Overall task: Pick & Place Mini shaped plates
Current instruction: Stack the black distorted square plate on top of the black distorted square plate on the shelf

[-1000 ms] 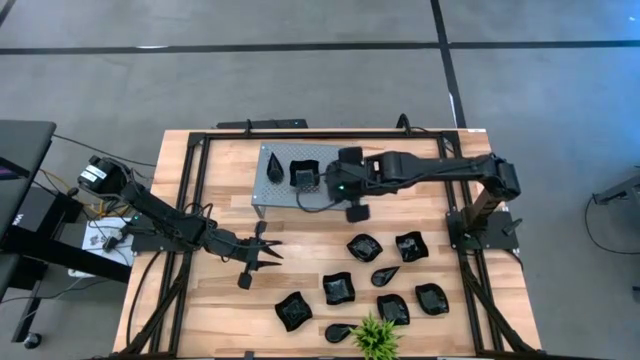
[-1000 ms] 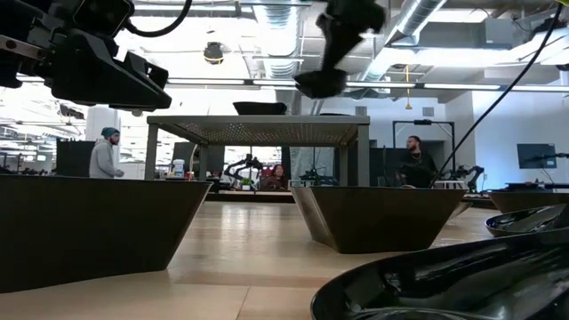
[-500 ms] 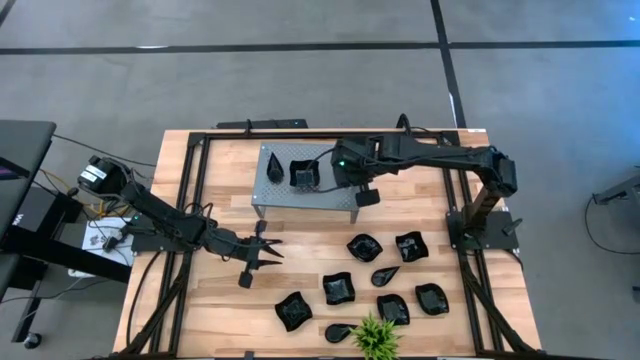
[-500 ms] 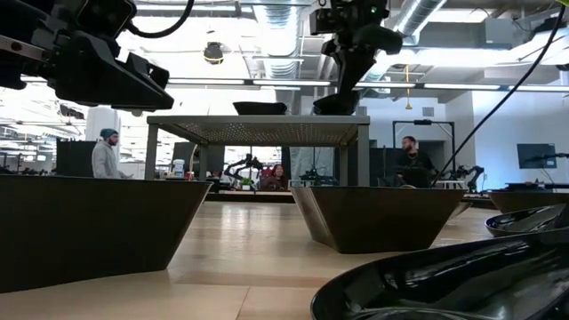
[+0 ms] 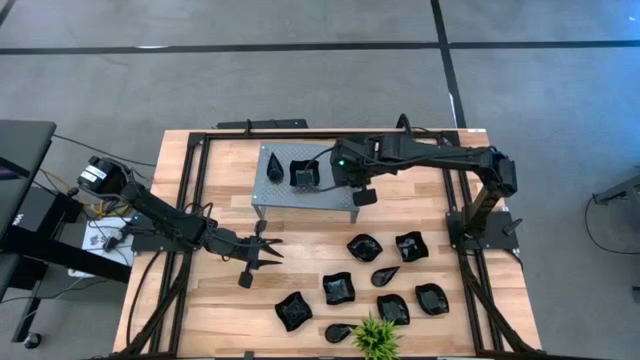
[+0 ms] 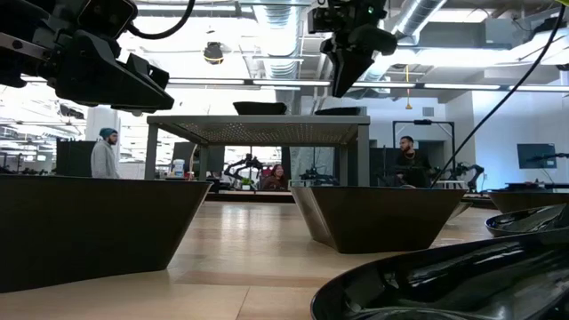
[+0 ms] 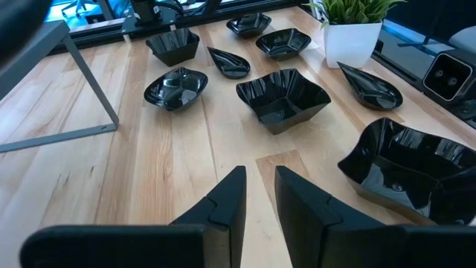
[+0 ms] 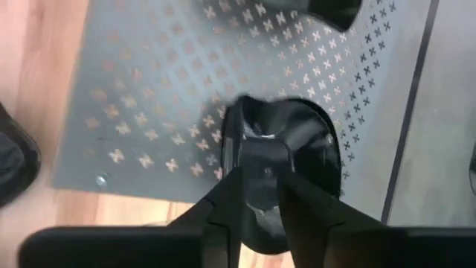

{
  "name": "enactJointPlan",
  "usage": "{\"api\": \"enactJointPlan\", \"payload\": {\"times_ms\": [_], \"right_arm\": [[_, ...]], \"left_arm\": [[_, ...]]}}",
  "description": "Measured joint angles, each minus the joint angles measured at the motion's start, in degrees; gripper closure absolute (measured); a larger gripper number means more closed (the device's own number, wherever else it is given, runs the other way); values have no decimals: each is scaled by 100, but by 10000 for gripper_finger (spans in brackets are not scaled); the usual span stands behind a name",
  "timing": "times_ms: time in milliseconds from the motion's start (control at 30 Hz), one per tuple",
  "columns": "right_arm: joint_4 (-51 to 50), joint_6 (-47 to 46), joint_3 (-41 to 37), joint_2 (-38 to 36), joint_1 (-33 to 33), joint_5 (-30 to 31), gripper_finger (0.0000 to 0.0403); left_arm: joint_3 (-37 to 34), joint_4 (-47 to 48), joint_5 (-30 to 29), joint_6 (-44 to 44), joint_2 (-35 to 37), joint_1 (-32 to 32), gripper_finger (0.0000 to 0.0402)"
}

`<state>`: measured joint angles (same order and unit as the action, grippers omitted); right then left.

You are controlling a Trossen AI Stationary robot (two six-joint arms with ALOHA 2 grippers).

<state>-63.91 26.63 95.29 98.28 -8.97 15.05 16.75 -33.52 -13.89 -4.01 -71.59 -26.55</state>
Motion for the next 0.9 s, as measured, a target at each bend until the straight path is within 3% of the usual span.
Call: {"api": "enactJointPlan", "payload": {"times_ms": [233,633,800,900], "right_arm": [[7,-1005,0,0,594,0,317],[83,-2762,0,1,2225,-24,341],[297,-3318,-3,111,2779,-108,341],[570,-3357,-1,268,2988,-237,341]], "left_arm": [[0,-2,0,0,0,0,327],[-2,-262,59,9,-1,4,327],[-2,-427,903,160,0,-4,327],[-2,-434,1375,822,-5,-6,327]]}}
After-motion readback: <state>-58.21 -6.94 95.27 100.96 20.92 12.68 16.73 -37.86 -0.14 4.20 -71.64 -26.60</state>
